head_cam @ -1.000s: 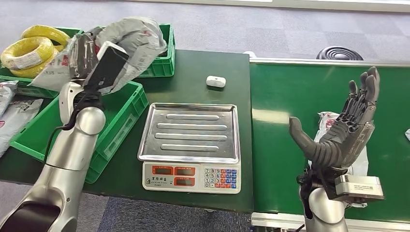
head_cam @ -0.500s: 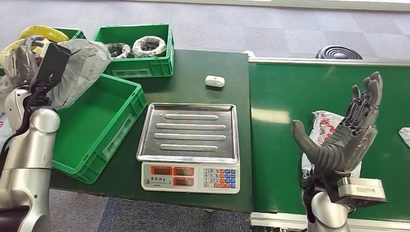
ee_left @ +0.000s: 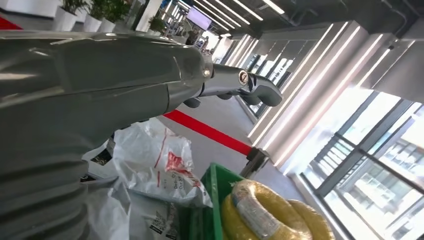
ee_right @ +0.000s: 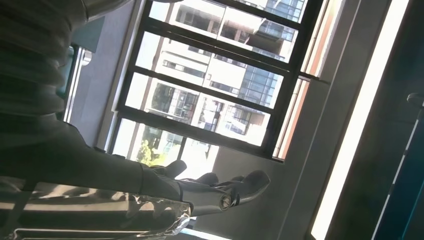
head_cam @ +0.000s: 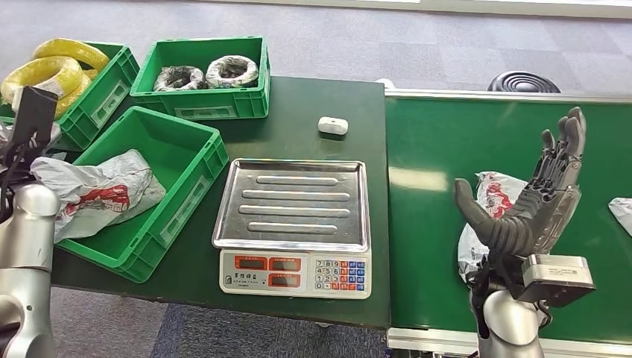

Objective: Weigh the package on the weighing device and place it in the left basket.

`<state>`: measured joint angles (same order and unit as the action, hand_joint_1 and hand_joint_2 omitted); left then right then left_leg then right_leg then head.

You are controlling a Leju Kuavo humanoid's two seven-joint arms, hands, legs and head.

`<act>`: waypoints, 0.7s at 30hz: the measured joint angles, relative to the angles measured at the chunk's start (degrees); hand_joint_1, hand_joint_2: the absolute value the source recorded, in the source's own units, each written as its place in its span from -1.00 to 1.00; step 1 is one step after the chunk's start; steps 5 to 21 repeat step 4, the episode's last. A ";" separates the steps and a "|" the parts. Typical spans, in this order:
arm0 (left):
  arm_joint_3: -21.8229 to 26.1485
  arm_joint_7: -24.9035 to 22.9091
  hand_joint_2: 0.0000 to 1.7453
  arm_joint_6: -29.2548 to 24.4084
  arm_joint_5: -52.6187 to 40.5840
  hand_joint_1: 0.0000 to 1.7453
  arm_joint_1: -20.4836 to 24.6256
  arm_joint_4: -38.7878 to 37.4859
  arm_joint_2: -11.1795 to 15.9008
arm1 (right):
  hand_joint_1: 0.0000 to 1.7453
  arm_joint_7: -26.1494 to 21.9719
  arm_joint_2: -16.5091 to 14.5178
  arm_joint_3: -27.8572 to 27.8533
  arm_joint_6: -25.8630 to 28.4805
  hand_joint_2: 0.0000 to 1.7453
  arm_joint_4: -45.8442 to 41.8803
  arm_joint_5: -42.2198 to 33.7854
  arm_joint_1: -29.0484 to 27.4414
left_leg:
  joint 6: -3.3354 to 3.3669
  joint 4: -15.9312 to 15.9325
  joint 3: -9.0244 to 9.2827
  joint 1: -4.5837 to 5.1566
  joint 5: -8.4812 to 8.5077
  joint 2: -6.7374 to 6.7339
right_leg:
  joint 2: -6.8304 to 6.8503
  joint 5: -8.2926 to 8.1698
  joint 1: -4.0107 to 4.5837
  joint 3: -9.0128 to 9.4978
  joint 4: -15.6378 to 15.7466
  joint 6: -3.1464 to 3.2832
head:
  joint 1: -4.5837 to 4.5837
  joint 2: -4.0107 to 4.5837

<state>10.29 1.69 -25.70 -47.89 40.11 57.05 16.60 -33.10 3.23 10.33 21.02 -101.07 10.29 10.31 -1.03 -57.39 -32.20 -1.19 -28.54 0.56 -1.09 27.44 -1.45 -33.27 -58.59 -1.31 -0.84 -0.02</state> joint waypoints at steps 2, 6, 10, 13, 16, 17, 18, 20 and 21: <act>0.40 5.53 1.00 -1.62 6.64 -1.00 -1.82 3.20 -1.04 | -1.00 -0.01 0.33 -0.11 0.38 1.00 0.41 0.00 -0.32 | 0.00 0.00 0.01 0.00 0.00 0.01 | 0.00 0.00 0.00 -0.01 0.00 0.00 | -0.01 0.00; 0.58 10.60 1.00 -1.48 13.78 -1.00 -3.89 6.88 -2.08 | -1.00 -0.02 0.61 -0.23 0.48 1.00 0.74 -0.02 -0.71 | 0.00 0.00 0.00 0.00 -0.02 0.01 | 0.00 0.01 0.00 0.00 0.01 0.00 | 0.00 0.00; 0.58 10.60 1.00 -1.48 13.78 -1.00 -3.89 6.88 -2.08 | -1.00 -0.02 0.61 -0.23 0.48 1.00 0.74 -0.02 -0.71 | 0.00 0.00 0.00 0.00 -0.02 0.01 | 0.00 0.01 0.00 0.00 0.01 0.00 | 0.00 0.00; 0.58 10.60 1.00 -1.48 13.78 -1.00 -3.89 6.88 -2.08 | -1.00 -0.02 0.61 -0.23 0.48 1.00 0.74 -0.02 -0.71 | 0.00 0.00 0.00 0.00 -0.02 0.01 | 0.00 0.01 0.00 0.00 0.01 0.00 | 0.00 0.00; 0.58 10.60 1.00 -1.48 13.78 -1.00 -3.89 6.88 -2.08 | -1.00 -0.02 0.61 -0.23 0.48 1.00 0.74 -0.02 -0.71 | 0.00 0.00 0.00 0.00 -0.02 0.01 | 0.00 0.01 0.00 0.00 0.01 0.00 | 0.00 0.00; 0.58 10.60 1.00 -1.48 13.78 -1.00 -3.89 6.88 -2.08 | -1.00 -0.02 0.61 -0.23 0.48 1.00 0.74 -0.02 -0.71 | 0.00 0.00 0.00 0.00 -0.02 0.01 | 0.00 0.01 0.00 0.00 0.01 0.00 | 0.00 0.00; 0.58 10.60 1.00 -1.48 13.78 -1.00 -3.89 6.88 -2.08 | -1.00 -0.02 0.61 -0.23 0.48 1.00 0.74 -0.02 -0.71 | 0.00 0.00 0.00 0.00 -0.02 0.01 | 0.00 0.01 0.00 0.00 0.01 0.00 | 0.00 0.00; 0.58 10.60 1.00 -1.48 13.78 -1.00 -3.89 6.88 -2.08 | -1.00 -0.02 0.61 -0.23 0.48 1.00 0.74 -0.02 -0.71 | 0.00 0.00 0.00 0.00 -0.02 0.01 | 0.00 0.01 0.00 0.00 0.01 0.00 | 0.00 0.00; 0.58 10.60 1.00 -1.48 13.78 -1.00 -3.89 6.88 -2.08 | -1.00 -0.02 0.61 -0.23 0.48 1.00 0.74 -0.02 -0.71 | 0.00 0.00 0.00 0.00 -0.02 0.01 | 0.00 0.01 0.00 0.00 0.01 0.00 | 0.00 0.00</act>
